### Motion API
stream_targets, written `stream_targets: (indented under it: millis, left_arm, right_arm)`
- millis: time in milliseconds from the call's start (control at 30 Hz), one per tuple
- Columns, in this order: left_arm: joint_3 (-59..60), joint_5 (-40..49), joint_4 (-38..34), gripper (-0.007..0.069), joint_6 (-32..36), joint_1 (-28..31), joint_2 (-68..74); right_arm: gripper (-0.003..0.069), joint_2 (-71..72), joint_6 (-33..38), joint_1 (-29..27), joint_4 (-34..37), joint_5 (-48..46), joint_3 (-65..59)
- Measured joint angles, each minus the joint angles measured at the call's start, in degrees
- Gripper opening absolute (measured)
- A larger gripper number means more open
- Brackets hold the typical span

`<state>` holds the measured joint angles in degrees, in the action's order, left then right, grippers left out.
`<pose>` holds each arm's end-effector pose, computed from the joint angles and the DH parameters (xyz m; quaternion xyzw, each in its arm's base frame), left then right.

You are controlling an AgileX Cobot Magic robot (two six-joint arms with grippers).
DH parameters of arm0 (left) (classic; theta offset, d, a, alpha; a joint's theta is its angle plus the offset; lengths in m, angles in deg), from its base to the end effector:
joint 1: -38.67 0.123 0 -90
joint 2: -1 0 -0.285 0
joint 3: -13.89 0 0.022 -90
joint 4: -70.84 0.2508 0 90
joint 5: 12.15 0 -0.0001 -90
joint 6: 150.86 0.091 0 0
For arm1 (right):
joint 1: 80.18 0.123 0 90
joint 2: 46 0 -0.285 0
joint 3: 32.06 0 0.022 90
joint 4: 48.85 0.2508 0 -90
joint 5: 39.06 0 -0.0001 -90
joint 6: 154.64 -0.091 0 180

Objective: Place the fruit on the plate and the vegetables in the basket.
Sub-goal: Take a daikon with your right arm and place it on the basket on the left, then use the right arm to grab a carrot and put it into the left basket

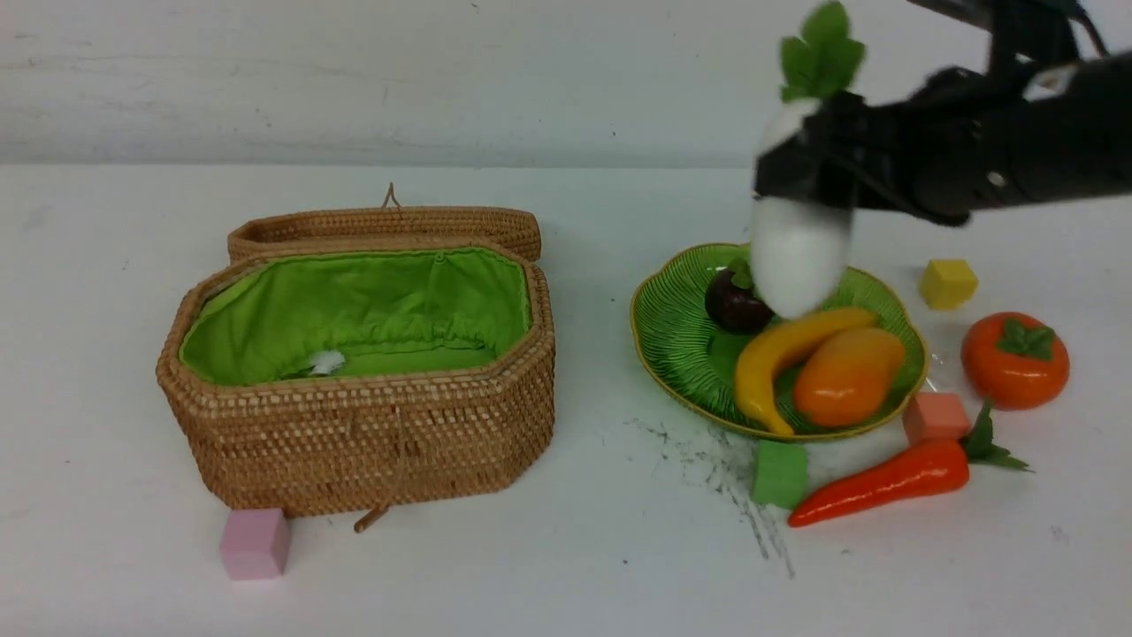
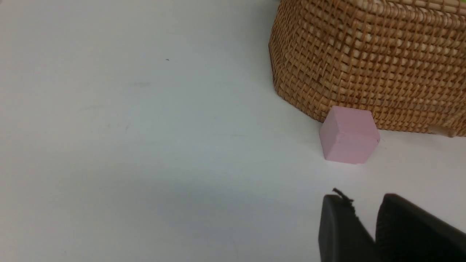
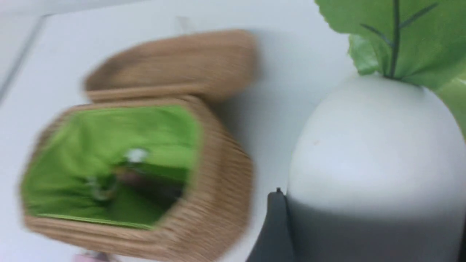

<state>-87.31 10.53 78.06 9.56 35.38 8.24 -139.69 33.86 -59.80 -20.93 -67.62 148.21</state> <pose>0.0523 0.0014 0.1692 -0.0822 0.8076 -0.0628 0.5806 0.3186 0.1401 0.3712 -0.0864 0.8542 0.2512 0.4470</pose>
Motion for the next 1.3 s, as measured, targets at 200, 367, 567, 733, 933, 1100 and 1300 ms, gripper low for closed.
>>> stream_targets:
  millis: [200,367,567,733,933,1100,1300]
  left_arm:
    - [0.0,0.0,0.0,0.0165,0.0,0.0,0.0]
    - [0.0,0.0,0.0,0.0167,0.0,0.0,0.0]
    - [0.0,0.0,0.0,0.0176,0.0,0.0,0.0]
    - [0.0,0.0,0.0,0.0181,0.0,0.0,0.0]
    - [0.0,0.0,0.0,0.0186,0.0,0.0,0.0]
    - [0.0,0.0,0.0,0.0188,0.0,0.0,0.0]
    - [0.0,0.0,0.0,0.0197,0.0,0.0,0.0]
  right_arm:
    - [0.0554,-12.6,4.8,8.4,0.4,6.1,14.5]
    - [0.0554,-24.0,10.1,14.9,0.4,16.3,23.3]
    - [0.0553,-34.5,14.9,20.4,0.6,21.1,28.4]
    - [0.0553,-36.2,15.1,21.7,-0.6,16.9,28.6]
    - [0.0585,-33.0,15.1,19.7,-3.5,3.3,28.7]
    - [0.0678,-26.6,15.1,14.7,-4.1,-7.2,28.7]
    - [0.0647,-16.3,15.0,6.2,-4.5,-17.0,28.7]
